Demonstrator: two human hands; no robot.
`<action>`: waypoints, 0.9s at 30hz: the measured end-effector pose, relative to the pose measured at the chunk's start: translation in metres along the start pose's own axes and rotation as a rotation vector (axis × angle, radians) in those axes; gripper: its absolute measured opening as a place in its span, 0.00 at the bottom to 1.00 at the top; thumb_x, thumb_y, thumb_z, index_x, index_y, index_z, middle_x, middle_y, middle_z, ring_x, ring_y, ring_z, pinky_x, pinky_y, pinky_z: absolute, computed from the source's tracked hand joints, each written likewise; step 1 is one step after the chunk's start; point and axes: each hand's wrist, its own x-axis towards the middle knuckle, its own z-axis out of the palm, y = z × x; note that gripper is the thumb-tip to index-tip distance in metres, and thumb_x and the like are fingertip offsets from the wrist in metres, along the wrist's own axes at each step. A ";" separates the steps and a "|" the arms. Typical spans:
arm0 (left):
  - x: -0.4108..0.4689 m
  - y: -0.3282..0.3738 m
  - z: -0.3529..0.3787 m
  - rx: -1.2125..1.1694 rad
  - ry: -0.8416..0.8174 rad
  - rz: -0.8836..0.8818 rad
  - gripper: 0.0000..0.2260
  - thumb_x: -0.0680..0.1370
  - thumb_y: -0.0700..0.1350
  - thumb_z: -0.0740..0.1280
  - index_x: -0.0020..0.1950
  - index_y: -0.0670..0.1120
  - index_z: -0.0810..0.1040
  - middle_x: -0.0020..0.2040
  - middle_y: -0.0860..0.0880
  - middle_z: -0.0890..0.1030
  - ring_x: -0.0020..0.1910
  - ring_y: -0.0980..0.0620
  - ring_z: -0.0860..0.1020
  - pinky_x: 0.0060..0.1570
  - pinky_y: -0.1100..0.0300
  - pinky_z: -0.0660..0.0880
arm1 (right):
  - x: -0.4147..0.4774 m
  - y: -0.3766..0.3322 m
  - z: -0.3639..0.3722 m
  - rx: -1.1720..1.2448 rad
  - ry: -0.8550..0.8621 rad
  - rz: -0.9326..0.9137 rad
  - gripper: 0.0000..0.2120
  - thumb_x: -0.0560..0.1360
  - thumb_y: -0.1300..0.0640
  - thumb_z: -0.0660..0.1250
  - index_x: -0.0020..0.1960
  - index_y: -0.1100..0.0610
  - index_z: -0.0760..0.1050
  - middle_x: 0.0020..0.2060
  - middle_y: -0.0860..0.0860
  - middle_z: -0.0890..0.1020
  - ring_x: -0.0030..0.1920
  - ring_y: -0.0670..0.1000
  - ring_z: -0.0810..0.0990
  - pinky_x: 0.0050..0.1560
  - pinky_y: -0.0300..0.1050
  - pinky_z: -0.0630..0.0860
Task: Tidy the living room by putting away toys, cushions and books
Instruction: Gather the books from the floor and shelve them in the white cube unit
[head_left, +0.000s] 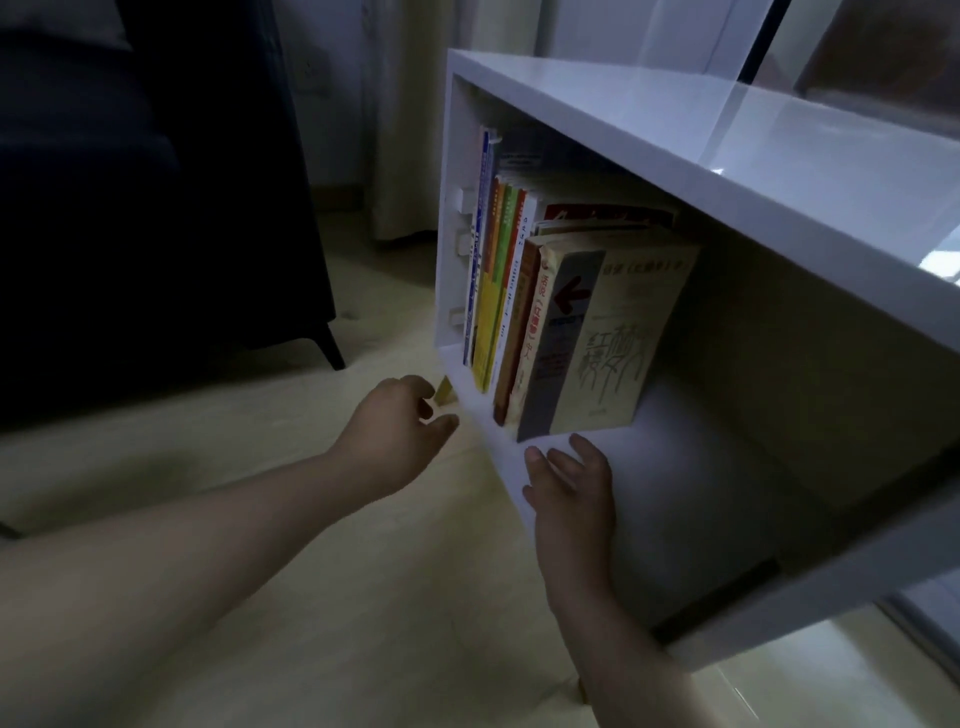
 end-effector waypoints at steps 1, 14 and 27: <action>-0.010 -0.004 -0.008 0.011 -0.011 -0.022 0.21 0.77 0.51 0.67 0.66 0.42 0.72 0.56 0.46 0.78 0.48 0.48 0.79 0.48 0.55 0.77 | -0.008 -0.005 0.003 -0.029 -0.035 -0.022 0.23 0.75 0.57 0.69 0.67 0.50 0.66 0.62 0.50 0.77 0.59 0.49 0.78 0.60 0.54 0.77; -0.151 -0.056 -0.127 -0.133 0.228 -0.270 0.14 0.77 0.50 0.67 0.61 0.47 0.76 0.48 0.52 0.79 0.43 0.52 0.81 0.49 0.50 0.80 | -0.102 -0.071 0.082 -0.013 -0.636 -0.224 0.22 0.75 0.56 0.69 0.67 0.47 0.68 0.55 0.42 0.79 0.55 0.41 0.78 0.52 0.38 0.75; -0.296 -0.139 -0.223 -0.288 0.684 -0.569 0.08 0.76 0.44 0.69 0.54 0.46 0.79 0.46 0.50 0.79 0.43 0.49 0.83 0.47 0.49 0.81 | -0.240 -0.088 0.176 -0.047 -1.253 -0.446 0.20 0.75 0.54 0.69 0.63 0.41 0.68 0.54 0.38 0.77 0.54 0.36 0.77 0.47 0.29 0.76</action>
